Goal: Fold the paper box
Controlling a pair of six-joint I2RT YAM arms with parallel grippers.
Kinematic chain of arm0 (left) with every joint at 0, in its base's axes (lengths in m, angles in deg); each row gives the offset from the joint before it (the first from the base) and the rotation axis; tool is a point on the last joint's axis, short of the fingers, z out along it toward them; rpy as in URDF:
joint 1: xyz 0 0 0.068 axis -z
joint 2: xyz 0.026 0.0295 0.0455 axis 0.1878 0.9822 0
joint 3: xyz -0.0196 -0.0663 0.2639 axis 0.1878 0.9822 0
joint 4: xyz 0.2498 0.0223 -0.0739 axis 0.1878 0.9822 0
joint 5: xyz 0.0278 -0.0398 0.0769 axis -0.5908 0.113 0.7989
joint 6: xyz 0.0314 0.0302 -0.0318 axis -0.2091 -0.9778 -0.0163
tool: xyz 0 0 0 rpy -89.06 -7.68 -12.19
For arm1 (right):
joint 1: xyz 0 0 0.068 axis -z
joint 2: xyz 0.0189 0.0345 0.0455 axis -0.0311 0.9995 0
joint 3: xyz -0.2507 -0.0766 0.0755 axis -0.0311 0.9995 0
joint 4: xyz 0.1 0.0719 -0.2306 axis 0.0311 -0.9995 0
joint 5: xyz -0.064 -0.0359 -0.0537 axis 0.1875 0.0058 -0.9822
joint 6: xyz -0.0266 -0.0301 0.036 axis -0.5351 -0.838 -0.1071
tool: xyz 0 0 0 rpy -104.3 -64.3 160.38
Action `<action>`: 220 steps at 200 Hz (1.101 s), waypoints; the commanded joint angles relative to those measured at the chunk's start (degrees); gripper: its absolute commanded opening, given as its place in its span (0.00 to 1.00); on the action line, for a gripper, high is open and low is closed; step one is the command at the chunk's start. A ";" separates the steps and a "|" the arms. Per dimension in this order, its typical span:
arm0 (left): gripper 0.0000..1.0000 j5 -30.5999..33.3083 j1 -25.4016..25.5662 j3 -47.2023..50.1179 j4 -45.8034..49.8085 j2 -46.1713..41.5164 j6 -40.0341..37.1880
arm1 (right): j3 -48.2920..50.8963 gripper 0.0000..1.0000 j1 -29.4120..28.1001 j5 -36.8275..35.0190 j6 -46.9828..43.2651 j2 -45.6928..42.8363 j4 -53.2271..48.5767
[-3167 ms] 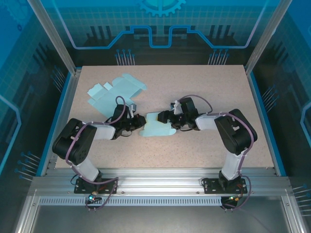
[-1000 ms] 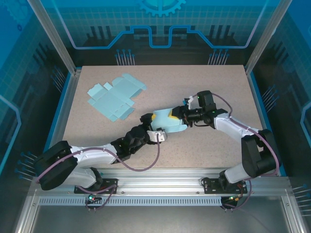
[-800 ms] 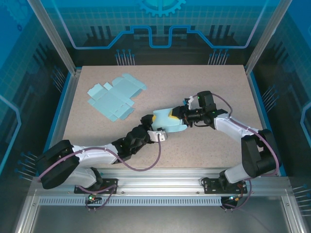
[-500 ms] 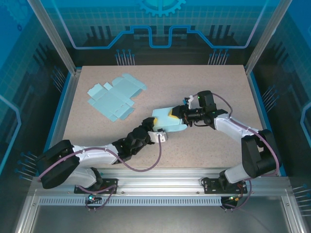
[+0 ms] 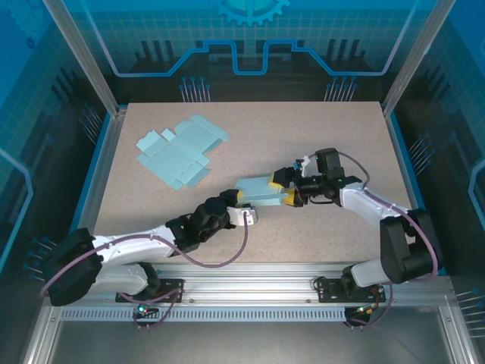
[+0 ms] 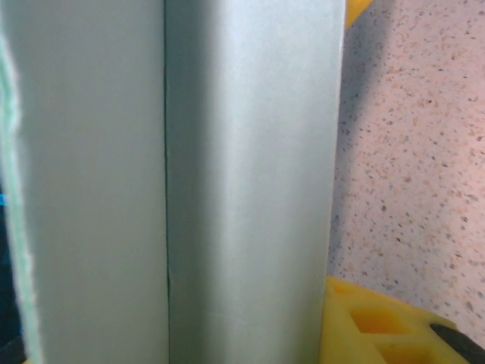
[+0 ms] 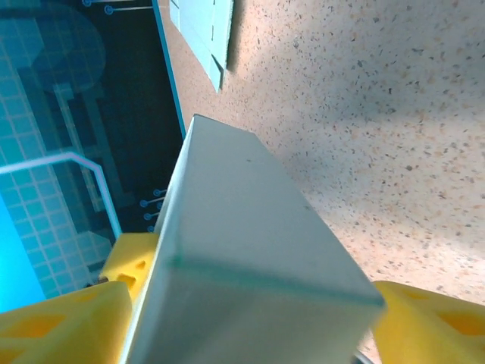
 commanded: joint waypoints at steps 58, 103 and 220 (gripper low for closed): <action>0.38 -18.61 -6.31 -15.07 37.38 -0.01 11.63 | 2.06 1.00 9.99 -11.51 -13.53 -19.75 -18.24; 0.40 -29.70 -10.72 -24.62 49.46 10.34 13.22 | -0.19 1.00 7.75 -21.00 -22.25 -31.94 -25.84; 0.84 -32.17 -13.06 -39.06 56.96 25.30 9.19 | -4.86 0.81 -9.86 -43.85 -32.34 -28.04 -33.68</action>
